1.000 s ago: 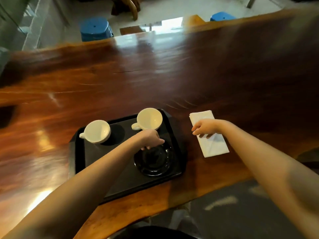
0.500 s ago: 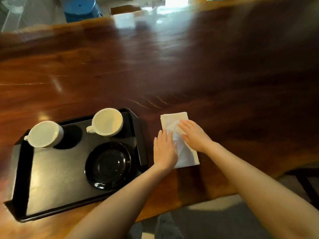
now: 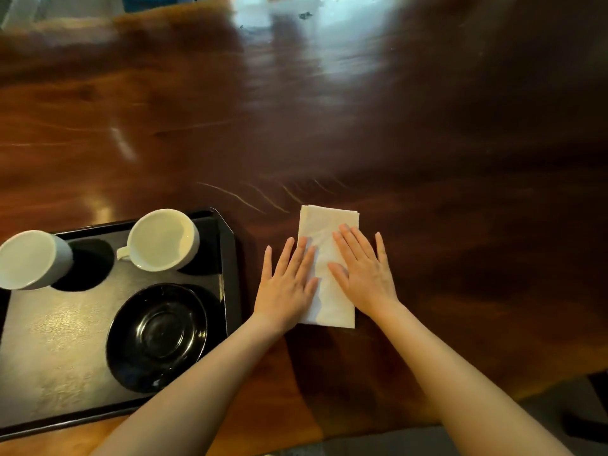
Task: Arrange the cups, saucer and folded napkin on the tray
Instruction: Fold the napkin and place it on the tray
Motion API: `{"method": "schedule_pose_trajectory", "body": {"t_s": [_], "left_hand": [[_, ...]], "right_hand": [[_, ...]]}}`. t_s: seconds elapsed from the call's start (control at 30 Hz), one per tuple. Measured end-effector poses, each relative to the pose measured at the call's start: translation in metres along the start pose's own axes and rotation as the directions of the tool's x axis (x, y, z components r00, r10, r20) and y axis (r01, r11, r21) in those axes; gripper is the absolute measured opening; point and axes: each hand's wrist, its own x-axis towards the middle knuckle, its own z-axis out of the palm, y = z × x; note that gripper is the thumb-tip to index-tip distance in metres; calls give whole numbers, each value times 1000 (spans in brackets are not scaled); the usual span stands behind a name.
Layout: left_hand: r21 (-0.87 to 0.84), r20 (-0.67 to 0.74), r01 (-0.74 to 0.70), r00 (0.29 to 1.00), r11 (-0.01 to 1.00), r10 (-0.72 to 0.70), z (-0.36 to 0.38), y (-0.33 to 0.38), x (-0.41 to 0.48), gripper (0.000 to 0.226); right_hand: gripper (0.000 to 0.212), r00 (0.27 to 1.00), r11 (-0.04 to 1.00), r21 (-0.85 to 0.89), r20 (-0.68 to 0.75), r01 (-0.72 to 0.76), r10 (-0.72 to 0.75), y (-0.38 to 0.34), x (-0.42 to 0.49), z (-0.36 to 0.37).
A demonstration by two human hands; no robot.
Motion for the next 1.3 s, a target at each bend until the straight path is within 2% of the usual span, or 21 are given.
{"method": "schedule_pose_trajectory", "body": {"t_s": [0.1, 0.17, 0.23, 0.27, 0.3, 0.37, 0.4, 0.47, 0.6, 0.73, 0.77, 0.9, 1.1, 1.2, 1.3], "left_hand": [[-23, 26, -26, 999, 999, 27, -5, -5, 13, 59], [-78, 40, -21, 999, 997, 25, -10, -4, 20, 60], [-234, 7, 24, 1000, 972, -24, -20, 0, 26, 65], [-380, -38, 79, 994, 922, -101, -27, 2, 32, 68], [-538, -61, 147, 975, 830, -213, -35, 4, 39, 70], [-740, 19, 282, 916, 610, -400, -53, 4, 58, 69], [-780, 98, 342, 894, 524, -438, -60, 2, 69, 68], [-793, 248, 438, 866, 423, -434, -72, -2, 87, 68], [-758, 387, 514, 850, 402, -357, -83, -13, 110, 54], [-799, 444, 490, 872, 349, -208, -95, -23, 115, 45], [-810, 440, 479, 878, 337, -190, -97, -25, 114, 46], [-835, 411, 447, 895, 320, -175, -101, -30, 116, 34], [-789, 336, 369, 929, 491, -158, -115, -33, 127, 27], [-768, 325, 333, 939, 548, -115, -122, -33, 129, 14], [-745, 290, 290, 952, 601, -99, -128, -31, 127, 16]], "right_hand": [[60, 999, 998, 62, -38, -22, 25, 19, 20, -9], [57, 997, 992, 125, -71, 21, -13, 26, 30, -17], [53, 995, 954, 298, -101, 14, 17, 27, 36, -23], [52, 990, 905, 424, -114, -26, 82, 26, 40, -27], [51, 977, 828, 555, -119, -81, 175, 24, 44, -33], [51, 928, 629, 748, -46, -213, 369, 23, 53, -44], [53, 902, 543, 793, 19, -277, 432, 24, 58, -49], [57, 869, 433, 822, 143, -371, 473, 24, 69, -54], [59, 838, 270, 834, 347, -481, 421, 20, 85, -60], [25, 855, 187, 854, 421, -486, 303, 25, 89, -70], [22, 854, 188, 846, 443, -499, 273, 27, 89, -73], [24, 877, 342, 807, 446, -481, 181, 35, 91, -85], [17, 915, 597, 712, 390, -370, 102, 46, 96, -106], [10, 933, 625, 709, 348, -327, 93, 48, 94, -110], [13, 952, 637, 715, 283, -288, 113, 44, 89, -110]]}}
